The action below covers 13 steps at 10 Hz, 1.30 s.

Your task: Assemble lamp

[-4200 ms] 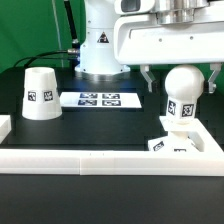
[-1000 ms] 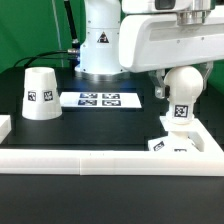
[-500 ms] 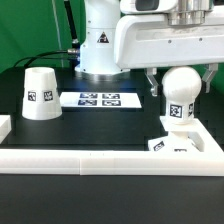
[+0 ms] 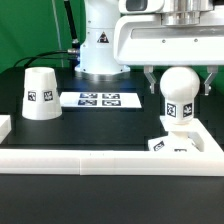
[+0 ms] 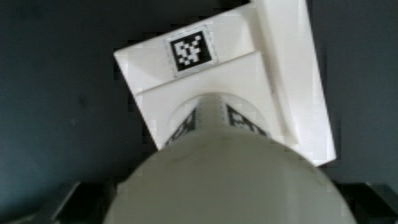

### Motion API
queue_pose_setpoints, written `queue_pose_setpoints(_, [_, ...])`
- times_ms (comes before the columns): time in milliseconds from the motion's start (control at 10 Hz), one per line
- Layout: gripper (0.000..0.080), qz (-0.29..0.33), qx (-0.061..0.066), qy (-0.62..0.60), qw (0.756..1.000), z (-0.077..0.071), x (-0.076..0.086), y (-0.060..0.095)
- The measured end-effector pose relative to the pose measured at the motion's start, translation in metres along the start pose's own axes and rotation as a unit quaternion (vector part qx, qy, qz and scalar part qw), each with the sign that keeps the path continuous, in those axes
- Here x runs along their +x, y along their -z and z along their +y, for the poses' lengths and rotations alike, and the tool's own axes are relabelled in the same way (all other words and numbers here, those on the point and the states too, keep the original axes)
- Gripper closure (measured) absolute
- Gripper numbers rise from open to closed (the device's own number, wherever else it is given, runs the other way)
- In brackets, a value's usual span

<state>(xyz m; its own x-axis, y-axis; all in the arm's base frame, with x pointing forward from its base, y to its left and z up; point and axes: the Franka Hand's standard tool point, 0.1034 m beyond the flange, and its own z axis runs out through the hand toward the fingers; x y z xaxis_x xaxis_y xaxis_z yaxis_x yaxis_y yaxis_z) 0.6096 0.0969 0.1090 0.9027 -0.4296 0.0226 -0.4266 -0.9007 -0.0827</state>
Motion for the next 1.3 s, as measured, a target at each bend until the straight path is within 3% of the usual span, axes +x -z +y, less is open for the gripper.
queue_pose_setpoints(300, [0.0222, -0.01, 0.002, -0.122, 0.992, -0.0016, -0.0041, -0.0018])
queue_pose_setpoints(800, [0.0222, -0.027, 0.011, -0.312, 0.95, -0.0093, -0.0098, -0.0018])
queue_pose_setpoints(1200, [0.0221, -0.03, 0.014, -0.306, 0.951, -0.0098, -0.0099, -0.0019])
queue_pose_setpoints(1300, [0.0119, -0.03, 0.014, -0.302, 0.953, -0.0096, -0.0104, -0.0026])
